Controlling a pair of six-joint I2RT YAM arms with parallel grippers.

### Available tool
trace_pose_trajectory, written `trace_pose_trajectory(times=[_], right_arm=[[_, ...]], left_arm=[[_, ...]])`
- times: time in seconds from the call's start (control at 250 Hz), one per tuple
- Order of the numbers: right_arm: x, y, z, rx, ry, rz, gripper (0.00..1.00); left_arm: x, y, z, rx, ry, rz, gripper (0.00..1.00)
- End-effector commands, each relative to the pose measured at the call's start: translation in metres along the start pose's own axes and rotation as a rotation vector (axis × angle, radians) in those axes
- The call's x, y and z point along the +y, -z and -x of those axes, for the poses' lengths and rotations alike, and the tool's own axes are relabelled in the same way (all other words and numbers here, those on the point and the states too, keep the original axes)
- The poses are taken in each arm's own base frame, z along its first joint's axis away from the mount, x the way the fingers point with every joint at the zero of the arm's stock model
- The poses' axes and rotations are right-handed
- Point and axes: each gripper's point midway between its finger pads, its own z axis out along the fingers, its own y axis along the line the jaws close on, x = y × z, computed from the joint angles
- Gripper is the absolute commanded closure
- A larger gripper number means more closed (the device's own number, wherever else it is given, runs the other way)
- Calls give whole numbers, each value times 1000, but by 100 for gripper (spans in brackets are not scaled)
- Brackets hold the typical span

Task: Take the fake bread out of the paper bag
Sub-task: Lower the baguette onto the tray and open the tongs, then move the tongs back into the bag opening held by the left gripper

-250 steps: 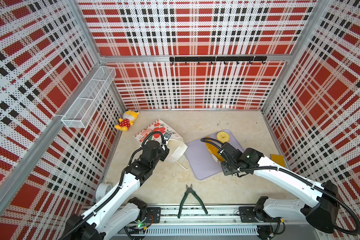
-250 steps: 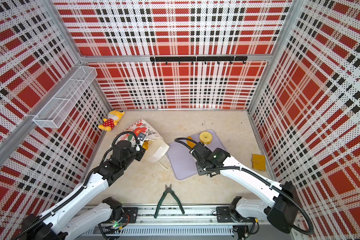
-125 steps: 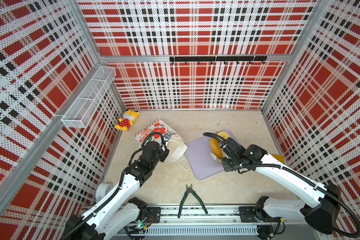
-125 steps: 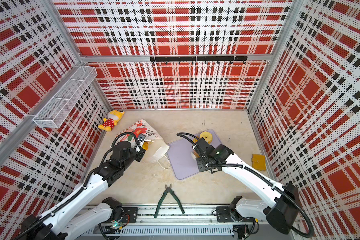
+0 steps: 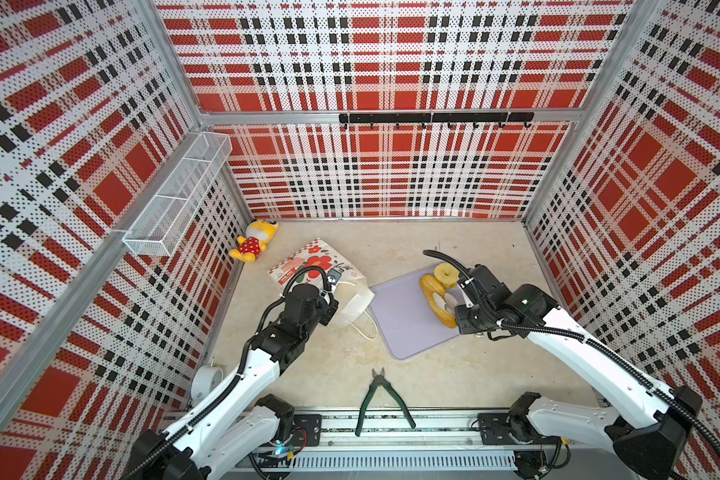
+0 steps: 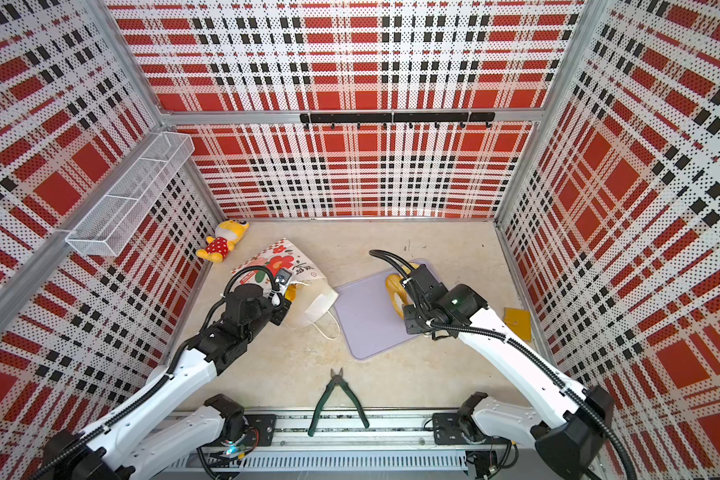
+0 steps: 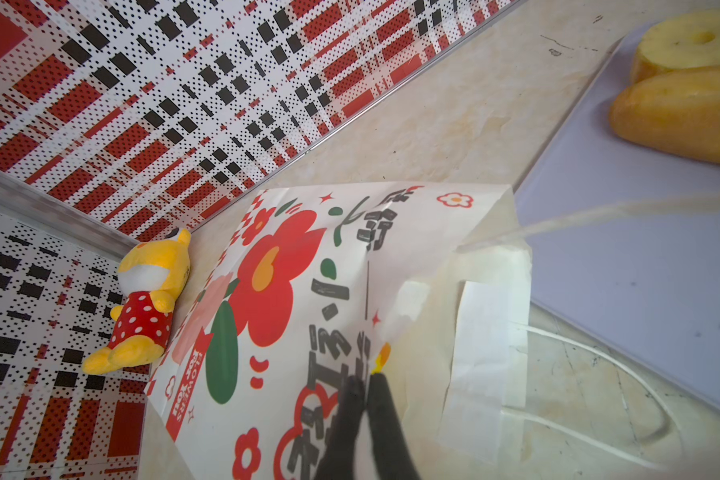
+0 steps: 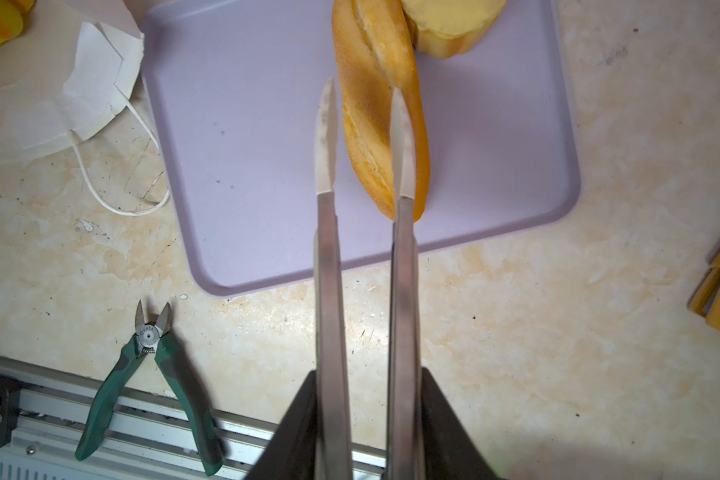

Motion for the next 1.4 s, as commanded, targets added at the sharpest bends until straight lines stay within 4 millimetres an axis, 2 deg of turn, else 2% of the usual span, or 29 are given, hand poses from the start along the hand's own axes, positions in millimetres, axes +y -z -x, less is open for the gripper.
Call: trace_pose_trajectory(times=[0.0,0.276,0.436,0.5,0.564,0.696,0.876,1.004,1.236,1.316,1.397], right_arm=[[4,4,21,-49,16,15,71],[-6,-27,30,4,37,-12,86],[-13,-38,31,33,55,-40,90],[-10,-33,36,21,54,-26,89],[-1,-26,40,-3,50,26,83],[17,-2,50,-89,4,158,77],[57,29,55,-176,-140,433,75],[87,40,51,-217,-225,560,75],[160,31,36,-185,-237,708,65],[186,25,36,-161,-220,742,63],[203,16,39,-151,-221,750,63]], left_arm=[[4,2,1,-15,11,10,100],[5,4,2,-12,-19,8,100],[7,9,2,-2,-50,11,100],[8,12,2,-2,-65,12,100],[9,14,0,5,-92,18,100],[11,16,-10,48,-160,30,100],[11,20,-4,19,-145,30,100],[10,17,-2,17,-135,23,100],[7,11,8,-14,-100,12,100],[5,9,8,-15,-96,7,100],[4,7,8,-19,-90,6,100]])
